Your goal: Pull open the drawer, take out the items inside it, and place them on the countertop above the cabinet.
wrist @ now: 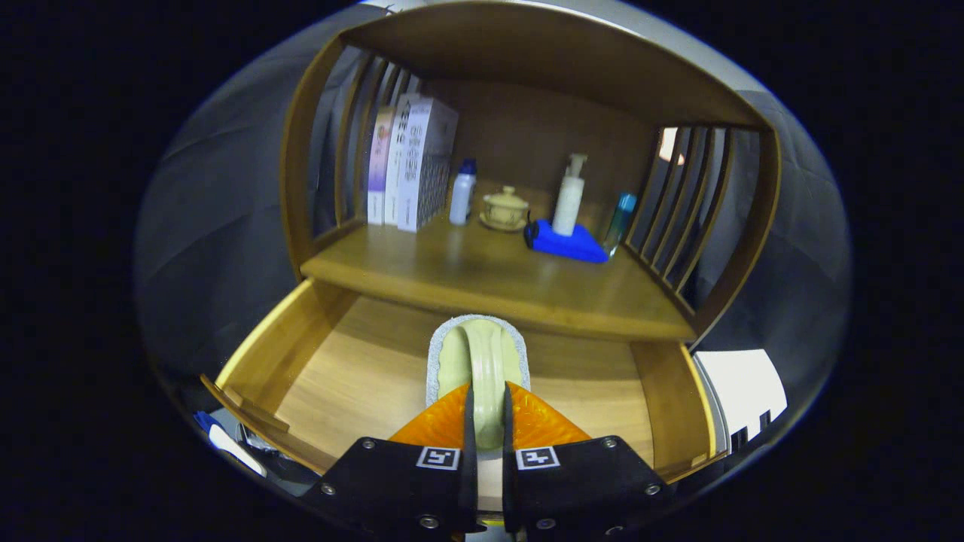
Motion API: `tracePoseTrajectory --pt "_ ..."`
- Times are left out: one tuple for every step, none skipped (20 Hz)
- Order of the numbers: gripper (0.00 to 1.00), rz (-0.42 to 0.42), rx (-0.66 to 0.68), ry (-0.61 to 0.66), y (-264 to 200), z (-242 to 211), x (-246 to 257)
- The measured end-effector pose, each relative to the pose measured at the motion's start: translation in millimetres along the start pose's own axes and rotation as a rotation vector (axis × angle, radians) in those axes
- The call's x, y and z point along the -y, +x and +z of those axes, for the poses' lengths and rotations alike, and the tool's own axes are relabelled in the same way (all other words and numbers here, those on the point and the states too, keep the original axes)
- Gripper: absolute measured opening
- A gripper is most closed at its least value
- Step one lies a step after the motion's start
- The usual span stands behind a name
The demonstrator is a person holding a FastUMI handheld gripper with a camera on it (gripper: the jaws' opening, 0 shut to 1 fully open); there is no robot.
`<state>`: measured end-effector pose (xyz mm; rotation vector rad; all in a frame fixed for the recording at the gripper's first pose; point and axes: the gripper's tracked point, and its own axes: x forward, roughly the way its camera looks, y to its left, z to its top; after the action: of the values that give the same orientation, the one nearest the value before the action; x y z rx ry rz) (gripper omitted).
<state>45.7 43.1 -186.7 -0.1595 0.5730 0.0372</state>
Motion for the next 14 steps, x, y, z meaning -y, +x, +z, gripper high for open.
tracePoseTrajectory --pt "0.13 0.002 0.028 0.012 -2 13 2" --pt "0.13 0.008 0.053 0.021 -2 24 2" --pt "0.13 0.018 0.081 0.021 -2 36 2" --pt "0.13 0.016 0.104 0.013 0 46 5" --pt "0.13 0.007 0.112 0.003 4 53 10" --pt "0.13 -0.001 0.124 -0.006 7 60 13" --pt "0.13 -0.003 0.132 -0.011 10 67 14" --pt "0.13 -0.017 0.135 -0.010 17 71 18" --pt "0.13 -0.028 0.138 -0.009 22 75 22" --pt "0.13 -0.033 0.143 -0.003 29 80 24" --pt "0.13 -0.035 0.154 0.013 35 85 26" --pt "0.13 -0.032 0.158 0.023 44 89 27" --pt "0.13 -0.034 0.162 0.029 52 91 30" --pt "0.13 -0.039 0.165 0.034 59 95 33"
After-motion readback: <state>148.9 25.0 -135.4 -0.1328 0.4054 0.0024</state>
